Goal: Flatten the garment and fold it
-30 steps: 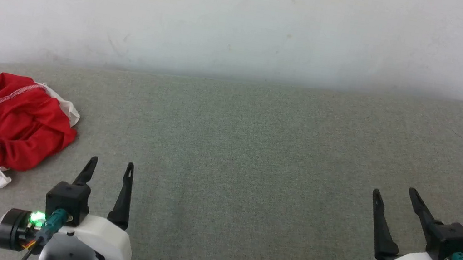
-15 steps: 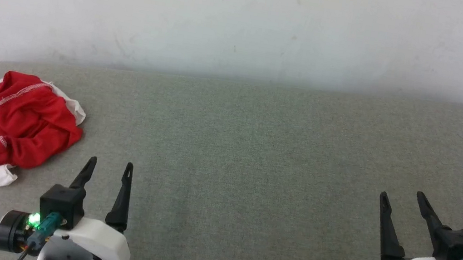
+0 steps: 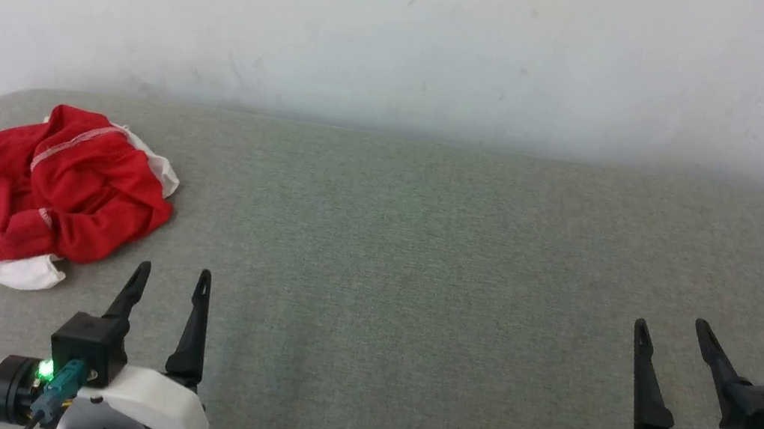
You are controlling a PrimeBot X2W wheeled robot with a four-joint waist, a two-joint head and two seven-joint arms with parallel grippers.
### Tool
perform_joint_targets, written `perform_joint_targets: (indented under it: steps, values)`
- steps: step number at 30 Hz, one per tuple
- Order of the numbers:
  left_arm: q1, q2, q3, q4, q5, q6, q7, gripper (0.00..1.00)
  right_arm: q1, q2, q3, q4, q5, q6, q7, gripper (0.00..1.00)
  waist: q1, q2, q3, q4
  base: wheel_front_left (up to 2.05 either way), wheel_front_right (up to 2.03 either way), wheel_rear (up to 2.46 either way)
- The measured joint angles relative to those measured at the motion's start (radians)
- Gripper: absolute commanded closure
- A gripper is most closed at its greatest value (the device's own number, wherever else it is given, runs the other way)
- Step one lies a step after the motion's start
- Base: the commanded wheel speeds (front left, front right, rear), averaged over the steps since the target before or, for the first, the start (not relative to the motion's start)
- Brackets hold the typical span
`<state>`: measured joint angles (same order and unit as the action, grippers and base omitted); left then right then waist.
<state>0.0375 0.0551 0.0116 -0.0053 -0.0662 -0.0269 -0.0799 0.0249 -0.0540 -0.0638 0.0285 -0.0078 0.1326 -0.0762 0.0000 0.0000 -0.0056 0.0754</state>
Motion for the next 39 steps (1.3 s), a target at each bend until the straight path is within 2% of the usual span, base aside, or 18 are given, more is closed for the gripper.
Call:
perform_joint_targets:
  steps: [39]
  values:
    - [0.044, 0.0, 0.018, -0.004, -0.075, -0.016, -0.079, 0.0, 0.0, 0.0, 0.018, 0.056, -0.018, 0.0, -0.084, 0.0, 0.0, 0.0, 0.009, 0.296, 0.0, 0.0, 0.0]
